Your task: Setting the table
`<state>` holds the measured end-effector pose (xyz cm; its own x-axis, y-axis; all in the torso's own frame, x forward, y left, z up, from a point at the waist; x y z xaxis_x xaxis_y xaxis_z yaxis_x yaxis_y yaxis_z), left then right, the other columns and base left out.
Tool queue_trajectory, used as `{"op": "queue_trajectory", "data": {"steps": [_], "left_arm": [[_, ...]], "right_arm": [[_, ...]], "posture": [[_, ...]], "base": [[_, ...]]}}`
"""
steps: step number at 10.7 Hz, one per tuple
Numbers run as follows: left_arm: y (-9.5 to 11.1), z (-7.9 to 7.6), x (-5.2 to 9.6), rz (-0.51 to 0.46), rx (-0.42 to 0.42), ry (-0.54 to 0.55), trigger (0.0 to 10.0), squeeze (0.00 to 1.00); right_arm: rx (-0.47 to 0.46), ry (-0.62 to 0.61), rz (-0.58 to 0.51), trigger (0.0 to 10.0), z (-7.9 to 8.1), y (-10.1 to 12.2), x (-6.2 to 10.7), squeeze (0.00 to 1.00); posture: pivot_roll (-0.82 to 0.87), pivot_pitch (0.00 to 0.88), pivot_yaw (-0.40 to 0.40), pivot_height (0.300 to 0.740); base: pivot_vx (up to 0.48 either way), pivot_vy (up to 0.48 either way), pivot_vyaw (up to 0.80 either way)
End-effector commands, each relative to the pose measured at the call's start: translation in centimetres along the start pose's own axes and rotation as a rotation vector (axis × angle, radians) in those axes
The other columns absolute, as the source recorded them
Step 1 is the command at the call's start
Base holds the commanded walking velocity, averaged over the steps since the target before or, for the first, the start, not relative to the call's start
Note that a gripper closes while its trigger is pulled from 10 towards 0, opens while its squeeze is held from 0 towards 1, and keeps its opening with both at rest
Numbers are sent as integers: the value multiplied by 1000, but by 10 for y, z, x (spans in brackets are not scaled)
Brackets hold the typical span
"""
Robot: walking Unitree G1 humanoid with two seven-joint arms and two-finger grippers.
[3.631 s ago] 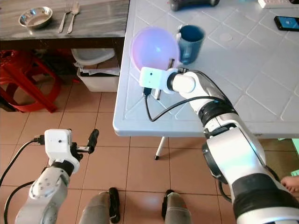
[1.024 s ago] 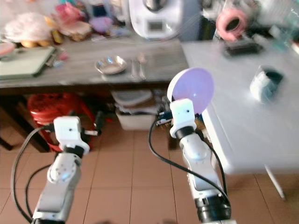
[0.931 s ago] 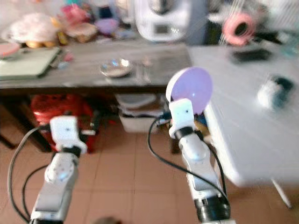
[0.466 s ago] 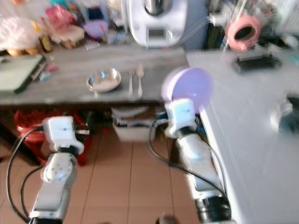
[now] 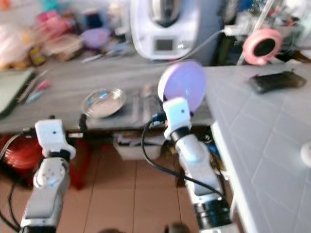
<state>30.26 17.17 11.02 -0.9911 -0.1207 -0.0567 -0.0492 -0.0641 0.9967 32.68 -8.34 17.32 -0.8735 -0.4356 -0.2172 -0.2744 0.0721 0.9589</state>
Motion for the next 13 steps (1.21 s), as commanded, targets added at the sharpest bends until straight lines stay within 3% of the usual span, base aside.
{"op": "queue_trajectory", "data": {"steps": [1,9,13], "left_arm": [[3,1,-2,1,6,10,10000,0],[10,-5,0,-21,-35,-6,10000,0],[9,-14,4,-19,-71,-51,10000,0]], "right_arm": [[21,19,-32,10000,2,9,-2,0],[34,31,-30,10000,4,8,0,0],[44,38,-34,10000,4,8,-1,0]], "posture": [[9,35,58,740],[14,51,59,740],[25,54,60,740]], "base": [[315,364,0],[0,440,0],[442,85,0]]}}
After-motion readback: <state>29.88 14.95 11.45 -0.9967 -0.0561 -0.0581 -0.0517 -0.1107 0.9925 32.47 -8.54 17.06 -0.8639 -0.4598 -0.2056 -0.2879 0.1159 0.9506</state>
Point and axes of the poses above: a point about 5 cm out from each wrist's last joint towards the gripper, its own x axis pointing back from the gripper into the wrist, its own y axis along the axis of the wrist's last joint, z = x × y, the point moved 4 cm from there along -x, pointing out of the wrist towards the gripper, and after that the axes turned 2 degrees about -x, right-handed, at the moved point
